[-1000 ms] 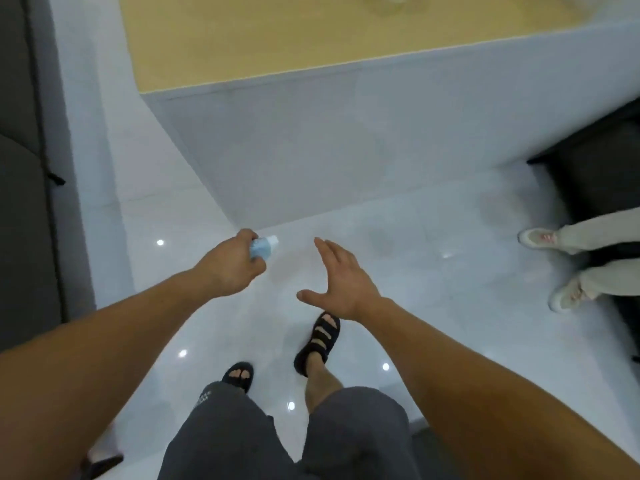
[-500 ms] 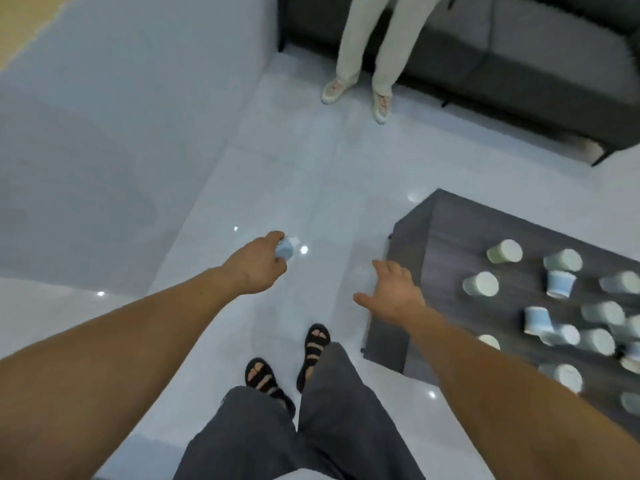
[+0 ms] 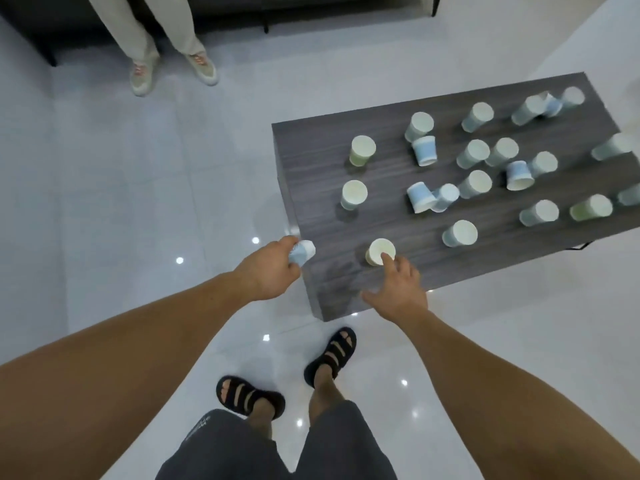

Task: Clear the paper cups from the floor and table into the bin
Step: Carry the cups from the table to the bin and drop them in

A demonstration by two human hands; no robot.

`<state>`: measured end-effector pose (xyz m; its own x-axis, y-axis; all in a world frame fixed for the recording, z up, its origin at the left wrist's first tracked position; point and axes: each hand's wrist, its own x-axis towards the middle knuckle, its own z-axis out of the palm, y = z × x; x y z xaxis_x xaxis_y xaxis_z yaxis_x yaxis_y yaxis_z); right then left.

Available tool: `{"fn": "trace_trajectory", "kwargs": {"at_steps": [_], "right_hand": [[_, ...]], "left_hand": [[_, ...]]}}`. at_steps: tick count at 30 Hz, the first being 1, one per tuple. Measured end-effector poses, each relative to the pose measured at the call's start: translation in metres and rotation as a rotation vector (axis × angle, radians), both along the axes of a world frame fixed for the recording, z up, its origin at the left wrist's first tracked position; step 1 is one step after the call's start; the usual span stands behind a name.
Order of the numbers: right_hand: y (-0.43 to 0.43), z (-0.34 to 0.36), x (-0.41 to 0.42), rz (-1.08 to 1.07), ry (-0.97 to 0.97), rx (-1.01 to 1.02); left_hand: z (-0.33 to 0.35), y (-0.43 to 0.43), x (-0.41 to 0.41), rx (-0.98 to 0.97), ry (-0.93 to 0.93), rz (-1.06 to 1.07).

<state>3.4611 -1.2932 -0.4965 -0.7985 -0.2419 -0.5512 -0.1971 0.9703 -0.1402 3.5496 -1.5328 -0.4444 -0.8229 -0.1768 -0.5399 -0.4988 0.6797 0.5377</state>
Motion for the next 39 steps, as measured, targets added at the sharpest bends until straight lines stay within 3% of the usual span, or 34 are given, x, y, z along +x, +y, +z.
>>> {"fn": "trace_trajectory", "kwargs": {"at_steps": [10, 15, 18, 22, 28, 33, 39], "right_hand": [[0.019, -0.093, -0.100, 0.061, -0.033, -0.048], [0.007, -0.141, -0.101, 0.081, -0.126, -0.107], [0.009, -0.145, -0.080, 0.084, -0.081, -0.118], [0.039, -0.113, -0.052, -0.043, -0.046, -0.135], [0.116, -0.001, -0.023, -0.341, 0.057, -0.178], [0.205, 0.075, 0.030, -0.561, 0.141, -0.155], [0.329, 0.111, 0.099, -0.919, 0.130, -0.115]], "left_hand": [[-0.080, 0.056, -0.085, -0.046, -0.072, 0.005], [-0.119, 0.050, -0.098, -0.066, -0.057, -0.008], [-0.128, 0.049, -0.092, -0.075, -0.079, -0.043], [-0.106, 0.056, -0.089, -0.037, -0.095, -0.104], [-0.026, 0.089, -0.109, -0.064, -0.038, -0.289], [0.040, 0.167, -0.122, -0.039, 0.004, -0.562], [0.098, 0.306, -0.142, -0.047, 0.107, -0.862]]}}
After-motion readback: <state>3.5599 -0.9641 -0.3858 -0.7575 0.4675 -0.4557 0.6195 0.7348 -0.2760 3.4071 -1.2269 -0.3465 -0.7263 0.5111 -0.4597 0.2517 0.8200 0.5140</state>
